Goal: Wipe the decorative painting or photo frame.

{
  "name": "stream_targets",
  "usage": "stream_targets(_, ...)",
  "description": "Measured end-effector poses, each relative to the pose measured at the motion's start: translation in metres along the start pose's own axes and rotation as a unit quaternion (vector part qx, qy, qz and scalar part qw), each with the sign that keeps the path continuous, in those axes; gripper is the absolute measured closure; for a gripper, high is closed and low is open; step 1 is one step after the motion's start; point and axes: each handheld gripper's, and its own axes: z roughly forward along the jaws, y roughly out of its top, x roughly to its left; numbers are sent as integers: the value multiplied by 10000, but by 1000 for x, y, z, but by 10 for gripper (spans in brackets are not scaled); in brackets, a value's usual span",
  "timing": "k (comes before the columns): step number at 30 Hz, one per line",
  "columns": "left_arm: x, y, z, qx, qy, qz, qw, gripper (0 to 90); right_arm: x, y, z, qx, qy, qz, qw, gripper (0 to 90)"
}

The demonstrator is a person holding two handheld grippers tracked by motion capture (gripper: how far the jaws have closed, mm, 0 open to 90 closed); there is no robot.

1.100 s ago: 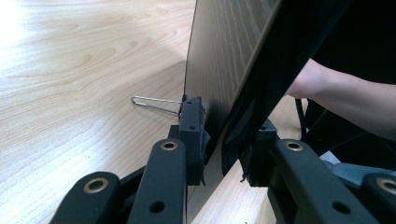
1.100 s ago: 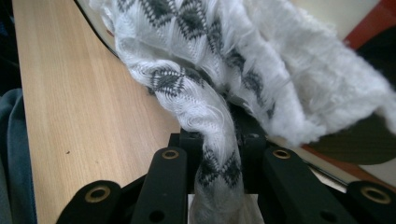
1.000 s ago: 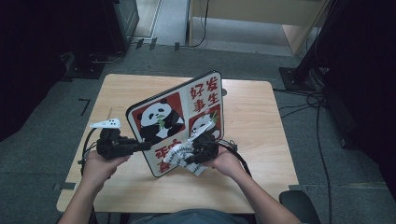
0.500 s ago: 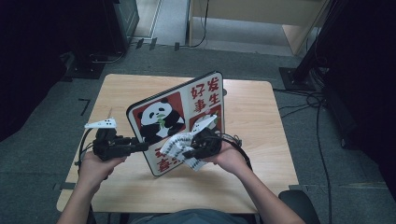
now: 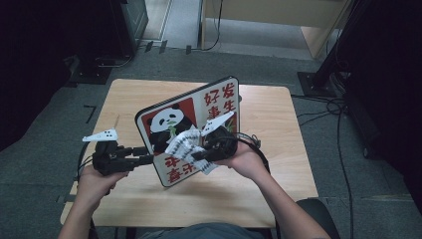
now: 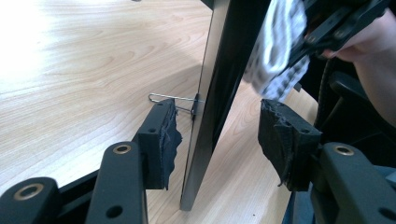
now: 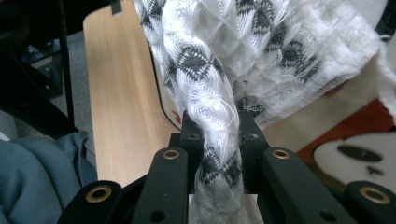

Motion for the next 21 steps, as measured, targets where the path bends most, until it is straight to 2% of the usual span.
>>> stream_targets(5,3,-1,-6,-52,68,30,10000,440,6,16,-11,-147,-21,-131,9998,787)
stream_targets(11,12,-4,-10,-98,129,-80,9998,413,13,34,-24,-391,-32,-256,9989,787)
stream_targets(21,30,-2,-8,-147,188,-201,9995,393,20,63,-41,-556,-152,-464,9973,787)
